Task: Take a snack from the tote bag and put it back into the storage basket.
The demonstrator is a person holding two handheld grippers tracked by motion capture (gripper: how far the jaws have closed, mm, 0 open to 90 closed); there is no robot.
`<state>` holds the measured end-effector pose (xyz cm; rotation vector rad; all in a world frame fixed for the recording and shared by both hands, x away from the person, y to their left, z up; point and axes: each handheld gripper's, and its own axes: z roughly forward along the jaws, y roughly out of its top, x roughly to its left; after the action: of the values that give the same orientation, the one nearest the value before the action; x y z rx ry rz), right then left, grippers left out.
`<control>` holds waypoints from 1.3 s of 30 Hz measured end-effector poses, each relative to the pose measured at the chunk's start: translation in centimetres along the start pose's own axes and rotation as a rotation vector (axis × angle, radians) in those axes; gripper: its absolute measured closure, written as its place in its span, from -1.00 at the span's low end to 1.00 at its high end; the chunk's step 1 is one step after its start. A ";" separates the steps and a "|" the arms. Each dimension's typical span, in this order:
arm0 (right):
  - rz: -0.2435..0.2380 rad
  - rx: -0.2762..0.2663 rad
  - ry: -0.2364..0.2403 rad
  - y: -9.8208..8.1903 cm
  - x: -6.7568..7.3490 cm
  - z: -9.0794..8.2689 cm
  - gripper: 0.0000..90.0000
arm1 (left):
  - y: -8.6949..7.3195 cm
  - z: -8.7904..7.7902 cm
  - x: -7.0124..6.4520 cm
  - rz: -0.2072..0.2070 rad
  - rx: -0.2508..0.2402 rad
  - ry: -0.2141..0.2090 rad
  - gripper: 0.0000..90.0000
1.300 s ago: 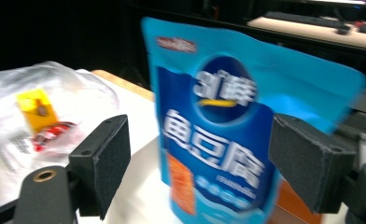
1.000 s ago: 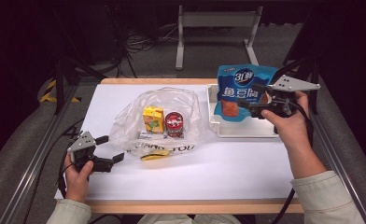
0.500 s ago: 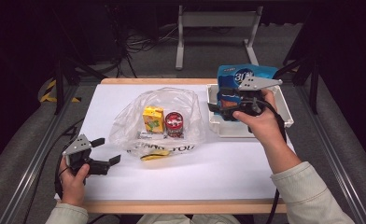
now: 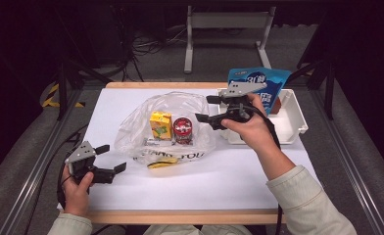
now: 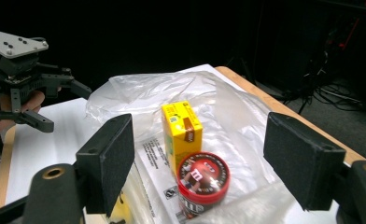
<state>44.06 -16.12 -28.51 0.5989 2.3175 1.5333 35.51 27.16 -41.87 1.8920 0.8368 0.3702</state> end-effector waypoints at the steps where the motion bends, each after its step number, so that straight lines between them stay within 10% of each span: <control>1: 0.000 0.000 0.000 0.0 0.0 0.0 -0.43 | 0.0 0.0 0.0 0.000 0.000 0.000 -0.91; 19: 0.018 0.091 0.069 -1.0 1.5 8.5 -0.43 | 0.0 -0.1 0.2 -0.001 -0.002 -0.001 -0.92; 39: 0.029 0.158 0.055 -2.4 0.2 13.4 -0.51 | 0.0 -0.1 0.2 0.001 -0.006 -0.006 -0.92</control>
<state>49.62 -6.13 -35.87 0.6395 2.4990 1.4047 35.61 27.38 -41.86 1.8869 0.8301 0.3674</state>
